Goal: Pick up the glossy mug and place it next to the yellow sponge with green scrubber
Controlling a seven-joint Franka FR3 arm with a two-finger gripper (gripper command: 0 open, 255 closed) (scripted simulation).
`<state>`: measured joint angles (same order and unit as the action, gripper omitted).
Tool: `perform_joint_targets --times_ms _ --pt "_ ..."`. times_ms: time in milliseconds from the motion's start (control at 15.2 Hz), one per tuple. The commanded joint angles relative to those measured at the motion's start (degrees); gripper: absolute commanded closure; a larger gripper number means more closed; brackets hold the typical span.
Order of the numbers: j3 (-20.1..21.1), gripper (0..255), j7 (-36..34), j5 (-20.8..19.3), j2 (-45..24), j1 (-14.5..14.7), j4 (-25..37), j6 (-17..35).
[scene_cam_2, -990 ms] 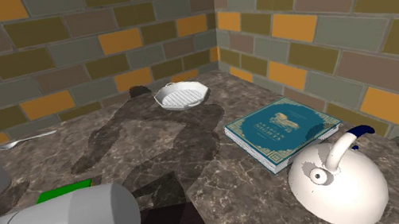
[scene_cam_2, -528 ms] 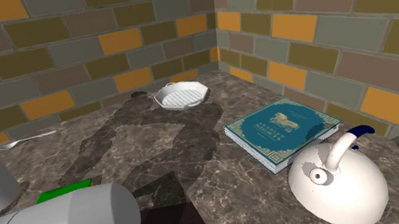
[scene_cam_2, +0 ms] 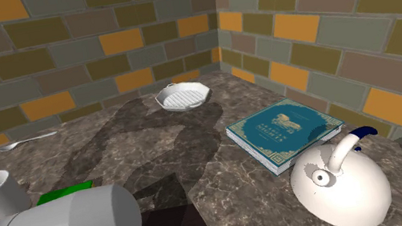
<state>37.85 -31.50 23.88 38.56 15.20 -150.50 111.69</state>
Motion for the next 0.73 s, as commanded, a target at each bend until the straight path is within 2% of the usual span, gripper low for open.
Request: perform_joint_targets --times_ms 0,462,660 --pt "0.66 255 0.02 0.45 -0.54 0.06 -1.14 1.72" --pt "3.42 255 -0.08 1.71 -3.87 -0.33 -4.34 8.27" --pt "3.42 255 -0.08 1.71 -3.87 -0.33 -4.34 8.27"
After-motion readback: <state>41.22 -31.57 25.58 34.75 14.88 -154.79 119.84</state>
